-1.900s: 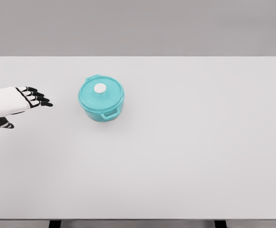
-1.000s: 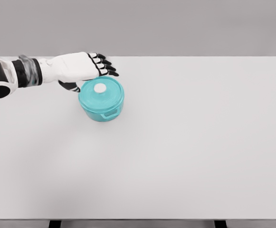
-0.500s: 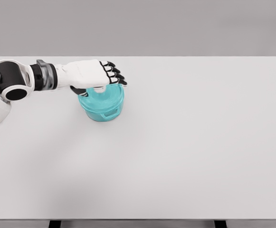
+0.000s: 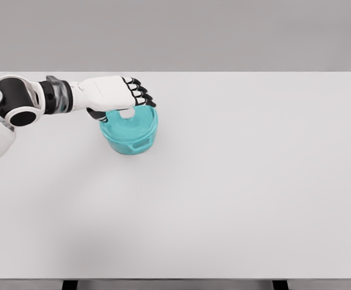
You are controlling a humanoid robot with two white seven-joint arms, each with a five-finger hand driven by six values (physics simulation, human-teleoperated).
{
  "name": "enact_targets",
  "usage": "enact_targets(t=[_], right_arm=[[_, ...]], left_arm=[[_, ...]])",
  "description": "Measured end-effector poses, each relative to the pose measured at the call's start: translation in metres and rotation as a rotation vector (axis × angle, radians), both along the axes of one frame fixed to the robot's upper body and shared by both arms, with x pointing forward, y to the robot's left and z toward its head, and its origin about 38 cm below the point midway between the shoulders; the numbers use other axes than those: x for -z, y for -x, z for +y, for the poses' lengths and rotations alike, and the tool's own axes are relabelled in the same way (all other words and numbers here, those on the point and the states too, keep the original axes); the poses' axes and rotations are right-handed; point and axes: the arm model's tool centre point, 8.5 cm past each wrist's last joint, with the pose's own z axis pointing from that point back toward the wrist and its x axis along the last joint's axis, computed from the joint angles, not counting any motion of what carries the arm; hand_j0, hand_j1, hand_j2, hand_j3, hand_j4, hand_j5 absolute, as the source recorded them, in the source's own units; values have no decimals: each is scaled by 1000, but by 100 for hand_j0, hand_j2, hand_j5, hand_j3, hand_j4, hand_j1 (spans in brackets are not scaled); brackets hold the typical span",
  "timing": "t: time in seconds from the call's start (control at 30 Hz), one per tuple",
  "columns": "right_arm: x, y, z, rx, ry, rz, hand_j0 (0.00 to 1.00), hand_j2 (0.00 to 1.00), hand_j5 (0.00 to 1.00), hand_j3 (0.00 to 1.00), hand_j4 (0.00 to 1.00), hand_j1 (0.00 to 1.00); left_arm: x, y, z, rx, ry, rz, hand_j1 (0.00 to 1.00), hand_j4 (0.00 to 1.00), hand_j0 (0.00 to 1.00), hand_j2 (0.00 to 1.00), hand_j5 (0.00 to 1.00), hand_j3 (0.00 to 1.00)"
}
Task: Open the lid of the pot with left arm
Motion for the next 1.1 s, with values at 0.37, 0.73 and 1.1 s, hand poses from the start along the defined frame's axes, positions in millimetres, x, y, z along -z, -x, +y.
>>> enact_targets(t=[0.37,0.73,1.1], right_arm=[[0,1,0,0,0,2,100,100,100,100,100,100],[0,1,0,0,0,2,100,100,100,100,100,100],[0,1,0,0,0,2,100,100,100,100,100,100]], left_arm=[[0,0,2,-3,1,1,100,100,100,100,100,100],[-6,7,-4,28,12,-11,98,98,98,98,98,98],[-1,6,0,16,-2,-5,88,88,88,88,88,88]])
